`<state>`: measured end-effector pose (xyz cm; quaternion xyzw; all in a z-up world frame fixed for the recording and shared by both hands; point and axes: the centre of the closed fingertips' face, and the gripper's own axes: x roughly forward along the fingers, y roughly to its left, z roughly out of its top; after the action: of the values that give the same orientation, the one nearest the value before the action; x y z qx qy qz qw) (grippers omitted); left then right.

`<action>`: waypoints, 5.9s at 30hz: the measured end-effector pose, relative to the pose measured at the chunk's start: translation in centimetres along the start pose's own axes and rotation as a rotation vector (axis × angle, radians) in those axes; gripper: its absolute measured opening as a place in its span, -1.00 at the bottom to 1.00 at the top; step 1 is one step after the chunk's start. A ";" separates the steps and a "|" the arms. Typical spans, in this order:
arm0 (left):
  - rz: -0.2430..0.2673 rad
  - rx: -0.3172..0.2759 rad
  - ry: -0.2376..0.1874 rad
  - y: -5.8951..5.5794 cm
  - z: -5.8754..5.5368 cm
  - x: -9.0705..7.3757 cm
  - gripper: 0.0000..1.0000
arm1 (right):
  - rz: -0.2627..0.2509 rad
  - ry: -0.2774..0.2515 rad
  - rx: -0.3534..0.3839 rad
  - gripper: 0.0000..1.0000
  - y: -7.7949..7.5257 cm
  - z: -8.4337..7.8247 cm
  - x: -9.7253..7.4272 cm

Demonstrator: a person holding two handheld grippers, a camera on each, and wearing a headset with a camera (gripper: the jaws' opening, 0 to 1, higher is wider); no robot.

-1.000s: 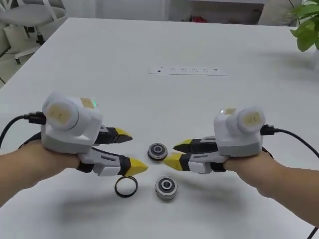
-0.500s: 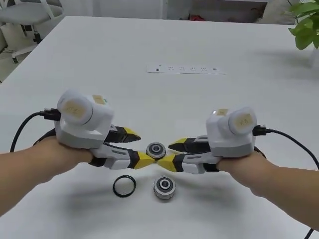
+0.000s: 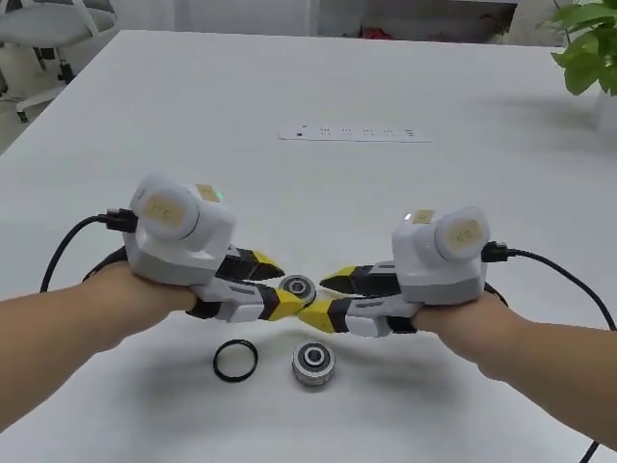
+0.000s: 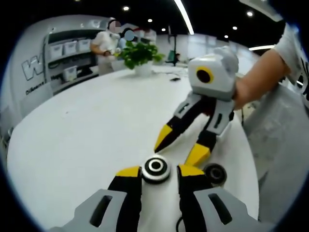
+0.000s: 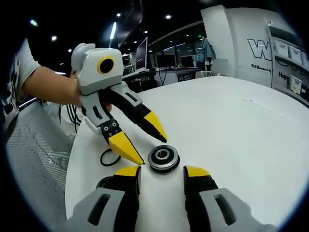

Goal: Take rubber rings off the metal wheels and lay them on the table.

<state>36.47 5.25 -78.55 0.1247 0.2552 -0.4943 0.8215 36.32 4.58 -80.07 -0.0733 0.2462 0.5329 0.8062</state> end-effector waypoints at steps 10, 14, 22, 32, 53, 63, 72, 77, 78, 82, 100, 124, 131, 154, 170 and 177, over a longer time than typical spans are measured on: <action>0.005 0.014 0.012 0.0 0.0 0.9 -0.56 | -0.001 0.002 0.003 -0.36 -0.1 -0.1 0.0; 0.026 0.044 0.018 0.2 0.0 0.9 -0.65 | 0.000 0.003 0.003 -0.36 0.0 -0.1 0.1; 0.033 0.067 0.018 0.1 0.0 1.0 -0.65 | -0.003 0.001 0.002 -0.36 0.0 0.1 0.4; 0.061 0.060 0.006 0.2 0.2 0.9 -0.72 | -0.020 -0.008 -0.002 -0.37 0.0 0.4 0.9; 0.078 0.051 0.004 0.1 0.2 0.9 -0.73 | -0.057 0.002 -0.019 -0.53 -0.2 0.1 1.3; 0.080 0.049 0.004 0.2 0.1 0.9 -0.73 | -0.061 0.006 -0.004 -0.55 -0.2 0.1 1.1; 0.080 0.043 0.000 0.2 0.1 0.9 -0.73 | -0.054 0.009 0.026 -0.62 -0.2 -0.1 0.6; 0.081 0.041 -0.001 0.2 0.0 0.8 -0.73 | -0.052 0.010 0.034 -0.66 -0.2 -0.2 0.5; 0.081 0.040 -0.001 0.3 0.0 0.8 -0.73 | -0.050 0.011 0.037 -0.68 -0.2 -0.2 0.4; 0.082 0.036 -0.002 0.4 0.0 0.8 -0.73 | -0.047 0.009 0.056 -0.73 -0.2 -0.3 0.3; 0.096 0.036 0.000 0.7 -0.2 0.8 -0.74 | -0.048 0.001 0.147 -1.00 -0.6 -0.7 -0.1; 0.115 0.042 0.009 0.5 -0.3 0.8 -0.75 | -0.056 -0.092 0.368 -1.00 -1.2 0.2 -0.8; 0.122 0.040 0.011 0.5 -0.3 0.8 -0.76 | -0.057 -0.098 0.382 -1.00 -1.1 0.5 -0.8; 0.132 0.035 0.009 0.4 -0.4 0.8 -0.76 | -0.040 -0.077 0.343 -1.00 -0.4 0.8 -0.6; 0.136 0.039 0.005 0.3 -0.3 0.8 -0.76 | -0.010 -0.099 0.344 -1.00 0.2 1.5 -0.4; 0.136 0.037 0.001 0.3 -0.3 0.8 -0.76 | -0.002 -0.101 0.340 -1.00 0.3 1.6 -0.4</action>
<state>36.88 4.98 -79.26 0.1570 0.2373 -0.4421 0.8506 36.47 4.94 -78.41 0.0909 0.2919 0.4856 0.8190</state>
